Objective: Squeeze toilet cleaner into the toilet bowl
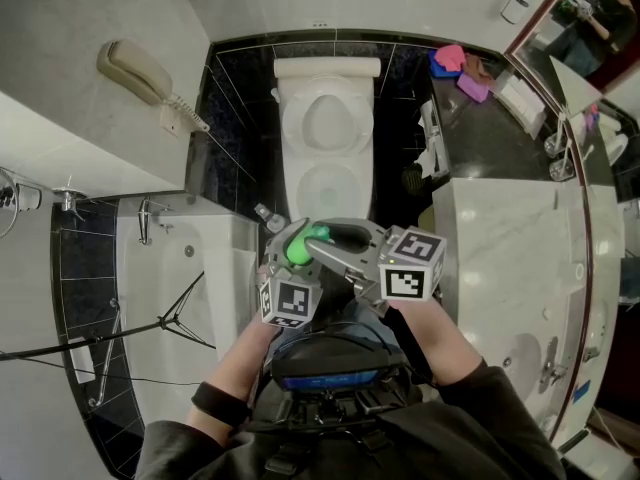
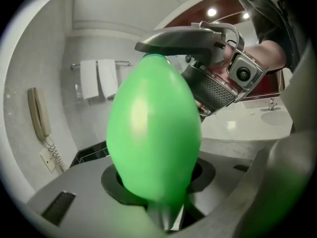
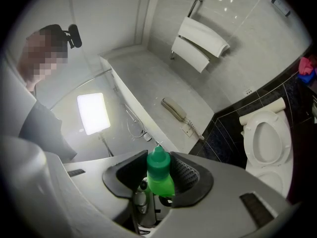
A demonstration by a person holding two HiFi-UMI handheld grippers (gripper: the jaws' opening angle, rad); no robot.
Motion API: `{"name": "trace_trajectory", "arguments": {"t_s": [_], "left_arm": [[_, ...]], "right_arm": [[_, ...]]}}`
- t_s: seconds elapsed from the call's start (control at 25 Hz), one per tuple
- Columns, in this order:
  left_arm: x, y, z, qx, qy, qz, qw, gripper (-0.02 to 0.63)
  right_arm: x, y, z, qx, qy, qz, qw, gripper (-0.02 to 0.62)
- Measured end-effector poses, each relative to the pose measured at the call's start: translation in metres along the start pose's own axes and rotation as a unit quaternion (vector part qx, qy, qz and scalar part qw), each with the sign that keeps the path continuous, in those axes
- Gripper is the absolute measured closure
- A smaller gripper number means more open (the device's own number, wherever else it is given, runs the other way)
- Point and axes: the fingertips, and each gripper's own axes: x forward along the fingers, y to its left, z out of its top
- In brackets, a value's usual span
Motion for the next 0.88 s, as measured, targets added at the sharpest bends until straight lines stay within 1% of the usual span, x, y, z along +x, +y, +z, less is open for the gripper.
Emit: {"name": "trace_trajectory", "arguments": {"t_s": [0.08, 0.16, 0.28, 0.32, 0.36, 0.4, 0.48, 0.52, 0.56, 0.64, 0.68, 0.76, 0.84, 0.88], "left_arm": [[-0.001, 0.000, 0.000, -0.002, 0.001, 0.000, 1.0000, 0.425], [-0.003, 0.002, 0.007, -0.014, 0.000, -0.001, 0.9999, 0.425], [-0.003, -0.003, 0.003, -0.019, -0.001, -0.023, 0.9996, 0.425], [-0.004, -0.004, 0.002, -0.022, -0.002, -0.032, 0.9992, 0.425], [-0.004, -0.006, 0.004, -0.027, -0.004, -0.044, 0.9986, 0.425], [-0.006, -0.008, 0.009, -0.032, -0.008, -0.061, 0.9976, 0.425], [-0.009, -0.014, 0.024, -0.038, -0.022, -0.108, 0.9932, 0.425], [-0.012, -0.018, 0.030, -0.043, -0.028, -0.136, 0.9894, 0.425], [-0.016, -0.023, 0.036, -0.049, -0.034, -0.167, 0.9841, 0.425], [-0.026, -0.032, 0.047, -0.064, -0.048, -0.231, 0.9697, 0.425], [-0.032, -0.035, 0.054, -0.072, -0.053, -0.259, 0.9616, 0.425], [-0.041, -0.040, 0.066, -0.083, -0.060, -0.304, 0.9470, 0.425], [-0.049, -0.045, 0.074, -0.081, -0.069, -0.347, 0.9319, 0.424], [-0.053, -0.046, 0.079, -0.087, -0.071, -0.366, 0.9236, 0.423]], "right_arm": [[0.001, 0.000, -0.002, 0.001, 0.002, -0.001, 1.000, 0.439], [0.001, 0.000, -0.003, -0.001, -0.001, 0.000, 1.000, 0.433], [0.001, 0.002, -0.001, -0.017, -0.009, -0.002, 1.000, 0.422], [0.002, 0.003, 0.000, -0.026, -0.012, 0.000, 1.000, 0.374], [0.002, 0.005, 0.001, -0.035, -0.016, 0.005, 0.999, 0.354], [0.002, 0.008, 0.003, -0.046, -0.023, 0.012, 0.999, 0.348], [-0.002, 0.014, 0.008, -0.073, -0.040, 0.030, 0.996, 0.330], [-0.005, 0.017, 0.011, -0.089, -0.048, 0.040, 0.994, 0.308], [-0.008, 0.019, 0.014, -0.105, -0.055, 0.051, 0.992, 0.307], [-0.013, 0.027, 0.018, -0.135, -0.062, 0.077, 0.986, 0.285], [-0.016, 0.032, 0.021, -0.148, -0.065, 0.092, 0.983, 0.285], [-0.021, 0.046, 0.028, -0.160, -0.071, 0.124, 0.977, 0.285], [-0.026, 0.062, 0.034, -0.165, -0.073, 0.157, 0.971, 0.285], [-0.028, 0.068, 0.037, -0.175, -0.075, 0.170, 0.967, 0.285]]}}
